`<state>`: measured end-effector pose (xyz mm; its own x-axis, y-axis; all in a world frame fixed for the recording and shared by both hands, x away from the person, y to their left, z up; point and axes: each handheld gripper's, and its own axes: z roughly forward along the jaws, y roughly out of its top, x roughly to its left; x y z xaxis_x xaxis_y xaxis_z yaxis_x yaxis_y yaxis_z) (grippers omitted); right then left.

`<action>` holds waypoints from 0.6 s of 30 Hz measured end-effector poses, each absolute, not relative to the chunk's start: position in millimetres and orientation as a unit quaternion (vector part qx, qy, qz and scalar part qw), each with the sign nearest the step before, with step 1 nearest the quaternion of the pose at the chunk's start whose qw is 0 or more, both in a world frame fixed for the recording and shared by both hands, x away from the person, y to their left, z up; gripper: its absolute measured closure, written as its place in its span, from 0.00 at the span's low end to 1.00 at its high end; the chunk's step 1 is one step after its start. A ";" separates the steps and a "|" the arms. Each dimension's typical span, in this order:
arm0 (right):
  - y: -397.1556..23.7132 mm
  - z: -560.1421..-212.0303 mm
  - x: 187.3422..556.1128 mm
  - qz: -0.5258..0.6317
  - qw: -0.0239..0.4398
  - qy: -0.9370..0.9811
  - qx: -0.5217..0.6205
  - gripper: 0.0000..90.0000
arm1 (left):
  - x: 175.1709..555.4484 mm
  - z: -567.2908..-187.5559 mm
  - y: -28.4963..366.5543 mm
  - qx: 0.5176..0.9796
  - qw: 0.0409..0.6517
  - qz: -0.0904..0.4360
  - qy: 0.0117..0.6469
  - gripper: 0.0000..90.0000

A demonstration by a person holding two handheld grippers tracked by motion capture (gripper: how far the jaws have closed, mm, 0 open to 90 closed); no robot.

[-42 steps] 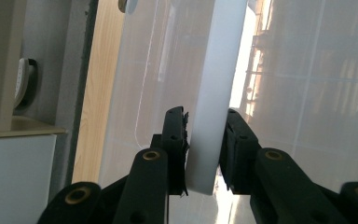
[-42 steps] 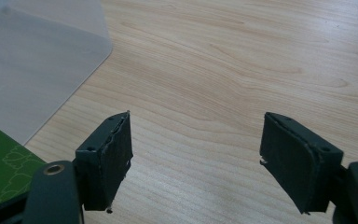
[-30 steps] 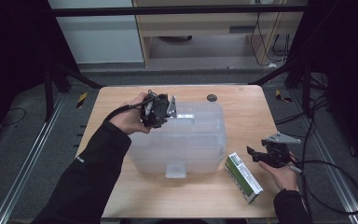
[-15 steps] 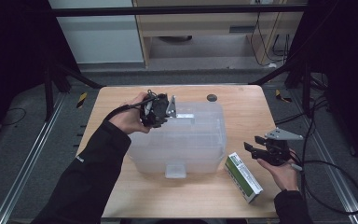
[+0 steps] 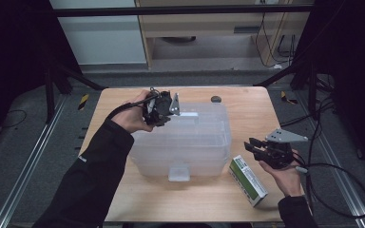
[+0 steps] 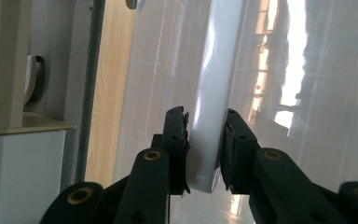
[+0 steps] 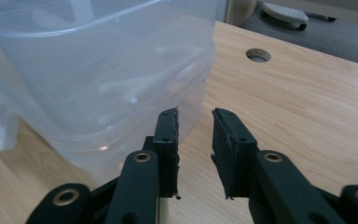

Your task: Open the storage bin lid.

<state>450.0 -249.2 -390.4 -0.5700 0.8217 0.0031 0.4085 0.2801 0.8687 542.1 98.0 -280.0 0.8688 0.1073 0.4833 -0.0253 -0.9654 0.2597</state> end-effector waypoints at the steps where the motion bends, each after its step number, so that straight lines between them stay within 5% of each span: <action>1: -249.2 -390.4 450.0 0.446 0.232 0.766 0.402 0.81 | 542.6 -279.5 98.2 0.958 0.130 0.256 0.021 0.82; 18: -242.7 -389.6 446.3 0.446 0.199 0.779 0.393 1.00 | 548.0 -272.9 96.5 0.952 0.125 0.278 0.030 0.81</action>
